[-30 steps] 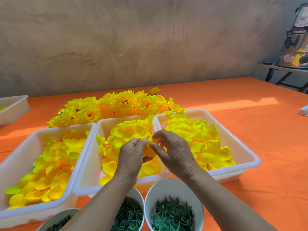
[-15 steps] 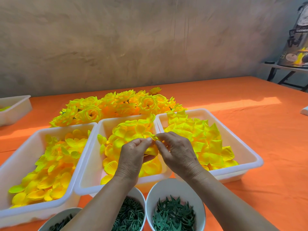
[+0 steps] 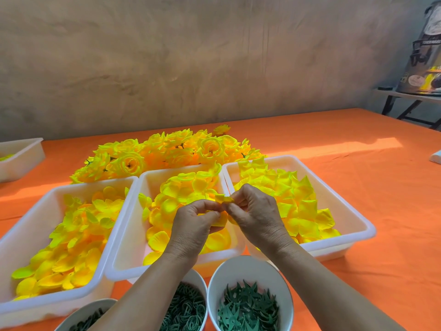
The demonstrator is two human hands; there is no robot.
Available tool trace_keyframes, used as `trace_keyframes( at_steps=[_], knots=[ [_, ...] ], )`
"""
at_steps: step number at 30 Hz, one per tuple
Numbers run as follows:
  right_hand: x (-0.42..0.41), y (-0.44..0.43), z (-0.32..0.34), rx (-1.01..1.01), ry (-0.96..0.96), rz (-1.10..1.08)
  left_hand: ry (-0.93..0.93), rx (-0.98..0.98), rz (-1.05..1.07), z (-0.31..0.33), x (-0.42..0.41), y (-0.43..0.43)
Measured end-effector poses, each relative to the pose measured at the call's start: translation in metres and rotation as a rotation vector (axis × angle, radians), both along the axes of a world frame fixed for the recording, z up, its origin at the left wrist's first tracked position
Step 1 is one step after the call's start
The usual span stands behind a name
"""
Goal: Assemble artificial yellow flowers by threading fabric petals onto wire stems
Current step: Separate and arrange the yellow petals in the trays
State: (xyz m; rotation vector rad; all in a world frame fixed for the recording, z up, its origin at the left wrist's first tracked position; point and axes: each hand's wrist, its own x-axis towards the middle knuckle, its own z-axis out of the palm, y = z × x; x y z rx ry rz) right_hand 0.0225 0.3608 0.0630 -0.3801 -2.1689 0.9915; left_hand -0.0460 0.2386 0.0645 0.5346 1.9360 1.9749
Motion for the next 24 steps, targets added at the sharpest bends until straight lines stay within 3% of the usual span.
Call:
trace_keyframes(
  at_steps=[5, 14, 21, 24],
  knots=[
    [-0.0029, 0.0014, 0.0023, -0.052, -0.038, 0.046, 0.025, -0.001, 0.046, -0.0001, -0.0002, 0.0011],
    [0.0014, 0.0022, 0.0039, -0.08, 0.018, -0.065, 0.002, -0.019, 0.03, 0.0004, -0.0009, 0.0012],
    [0.003, 0.0, 0.0061, -0.097, -0.01, 0.147, -0.077, 0.055, 0.068, 0.0018, -0.0026, 0.0016],
    [0.0054, 0.0006, 0.008, -0.237, 0.029, 0.251, -0.044, 0.032, 0.134, 0.0014, -0.0021, 0.0027]
  ],
)
